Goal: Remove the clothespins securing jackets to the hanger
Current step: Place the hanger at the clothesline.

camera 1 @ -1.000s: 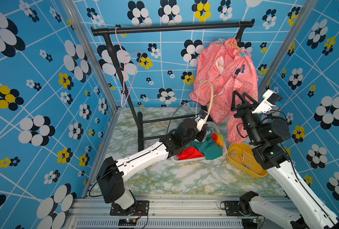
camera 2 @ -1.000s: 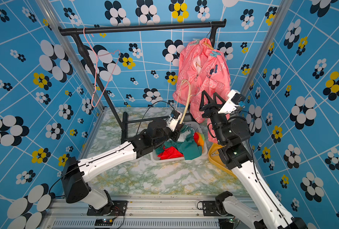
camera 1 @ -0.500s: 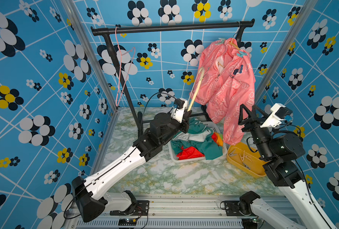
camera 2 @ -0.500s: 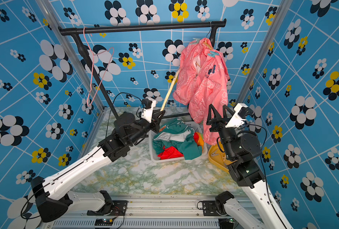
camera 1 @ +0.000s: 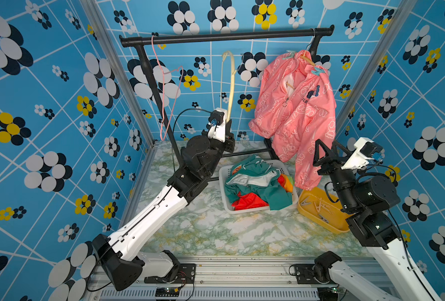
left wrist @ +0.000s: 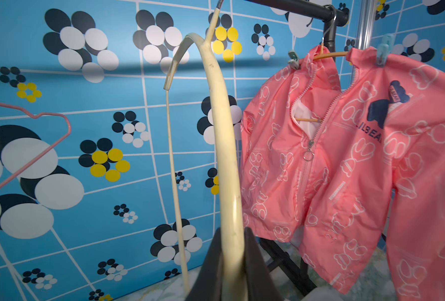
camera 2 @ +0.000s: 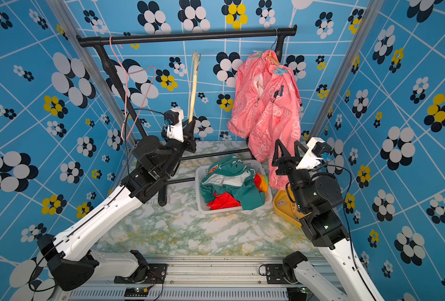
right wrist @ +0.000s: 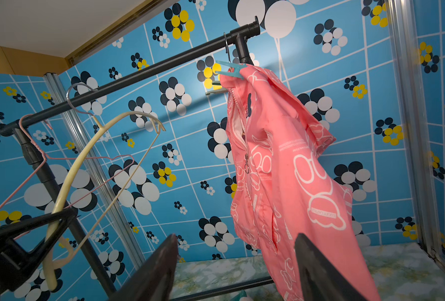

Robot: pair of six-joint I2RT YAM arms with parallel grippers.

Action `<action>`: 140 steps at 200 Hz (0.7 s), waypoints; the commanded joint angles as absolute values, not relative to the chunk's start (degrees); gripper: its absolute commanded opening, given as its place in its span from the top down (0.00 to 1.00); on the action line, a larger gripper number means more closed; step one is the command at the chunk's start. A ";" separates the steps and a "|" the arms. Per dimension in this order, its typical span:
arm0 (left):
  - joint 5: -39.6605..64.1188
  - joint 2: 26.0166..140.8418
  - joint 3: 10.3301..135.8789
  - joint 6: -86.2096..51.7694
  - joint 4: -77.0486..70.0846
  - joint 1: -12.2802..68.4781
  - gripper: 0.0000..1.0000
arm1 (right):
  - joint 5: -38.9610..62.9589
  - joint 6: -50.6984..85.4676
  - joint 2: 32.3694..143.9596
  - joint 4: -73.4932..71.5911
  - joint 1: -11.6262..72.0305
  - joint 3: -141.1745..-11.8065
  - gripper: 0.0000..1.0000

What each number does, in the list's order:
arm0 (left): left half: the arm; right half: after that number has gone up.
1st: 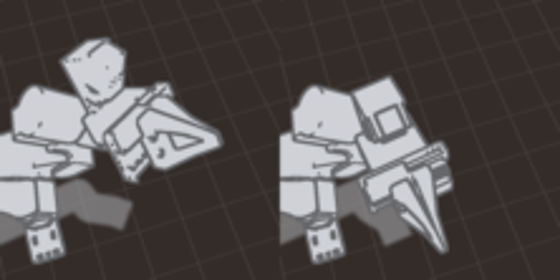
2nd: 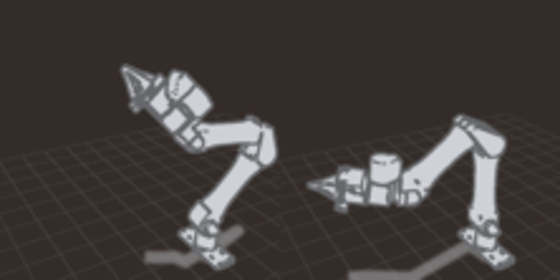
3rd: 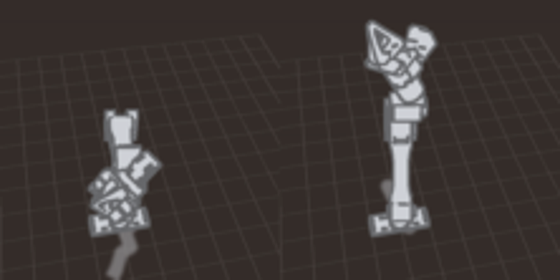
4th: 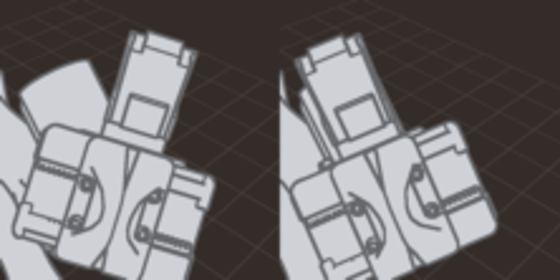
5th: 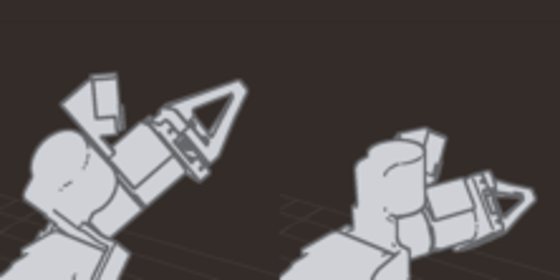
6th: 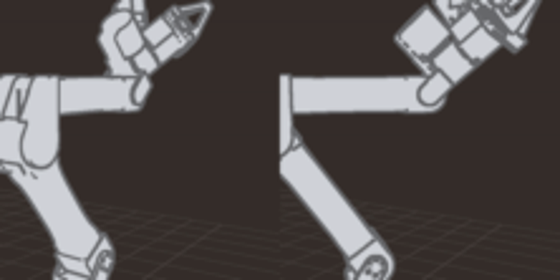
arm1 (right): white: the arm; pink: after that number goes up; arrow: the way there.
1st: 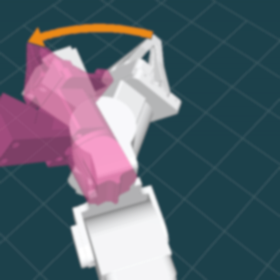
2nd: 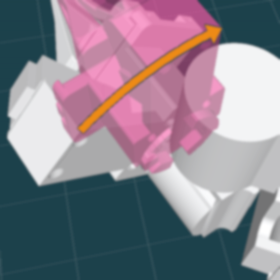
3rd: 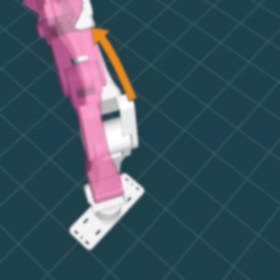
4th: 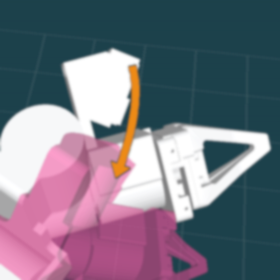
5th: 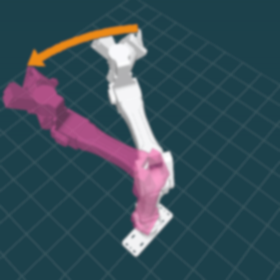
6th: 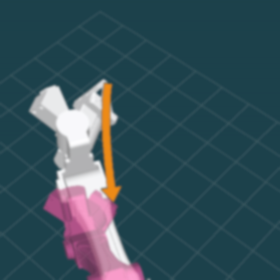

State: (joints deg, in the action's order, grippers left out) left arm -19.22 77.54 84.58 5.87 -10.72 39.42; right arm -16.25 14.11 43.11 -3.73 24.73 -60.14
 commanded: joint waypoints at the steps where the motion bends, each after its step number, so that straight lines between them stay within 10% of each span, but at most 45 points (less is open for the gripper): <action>1: -21.32 80.36 91.11 7.19 -17.89 37.15 1.00 | -17.73 13.59 42.73 -2.54 24.96 -59.93 0.27; 140: -22.26 99.59 109.91 -7.22 -12.80 26.36 1.00 | -22.69 12.04 40.26 0.80 24.96 -58.65 0.27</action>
